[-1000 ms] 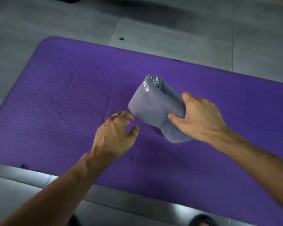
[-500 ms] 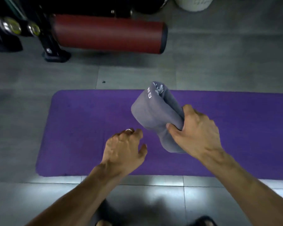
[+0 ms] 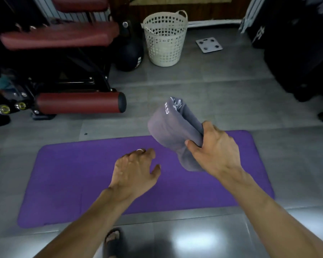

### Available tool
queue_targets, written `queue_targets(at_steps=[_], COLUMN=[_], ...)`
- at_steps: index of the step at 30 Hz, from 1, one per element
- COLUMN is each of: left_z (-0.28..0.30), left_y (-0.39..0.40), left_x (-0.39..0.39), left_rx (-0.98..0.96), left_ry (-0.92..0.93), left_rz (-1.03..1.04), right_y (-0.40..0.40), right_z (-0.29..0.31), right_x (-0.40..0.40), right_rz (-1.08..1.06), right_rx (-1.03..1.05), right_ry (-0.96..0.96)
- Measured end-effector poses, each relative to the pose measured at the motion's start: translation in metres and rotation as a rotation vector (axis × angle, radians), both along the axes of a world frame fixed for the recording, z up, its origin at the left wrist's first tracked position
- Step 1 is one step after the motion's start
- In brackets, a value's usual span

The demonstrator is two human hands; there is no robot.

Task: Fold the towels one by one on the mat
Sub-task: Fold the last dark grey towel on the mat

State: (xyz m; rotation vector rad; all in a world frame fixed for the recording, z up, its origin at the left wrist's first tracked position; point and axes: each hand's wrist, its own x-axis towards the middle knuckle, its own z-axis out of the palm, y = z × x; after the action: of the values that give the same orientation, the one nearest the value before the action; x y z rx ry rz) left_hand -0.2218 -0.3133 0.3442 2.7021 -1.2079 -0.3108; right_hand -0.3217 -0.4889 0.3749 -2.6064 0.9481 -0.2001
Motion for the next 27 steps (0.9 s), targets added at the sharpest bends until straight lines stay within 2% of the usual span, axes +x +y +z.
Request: queue_targets(at_steps=[5,13,22,27], left_z=[0.047,0.095,0.142,0.156], left_y=[-0.09,-0.25,-0.458,-0.572], left_x=[-0.031,-0.05,-0.114,-0.17], left_rx=[-0.006,-0.045,-0.07,-0.059], left_ry=[-0.005,-0.03,-0.107,-0.132], left_rz=[-0.048,-0.111,-0.152,-0.069], right_y=[-0.082,-0.234,-0.427,-0.552], right_z=[0.047,0.098,0.155,0.179], right_x=[-0.04,-0.061,-0.126,-0.172], right_rz=[-0.096,-0.16,-0.104,-0.025], right_rx=[0.038,0.07,-0.006,-0.064], right_ry=[-0.007,-0.09,-0.139,-0.149])
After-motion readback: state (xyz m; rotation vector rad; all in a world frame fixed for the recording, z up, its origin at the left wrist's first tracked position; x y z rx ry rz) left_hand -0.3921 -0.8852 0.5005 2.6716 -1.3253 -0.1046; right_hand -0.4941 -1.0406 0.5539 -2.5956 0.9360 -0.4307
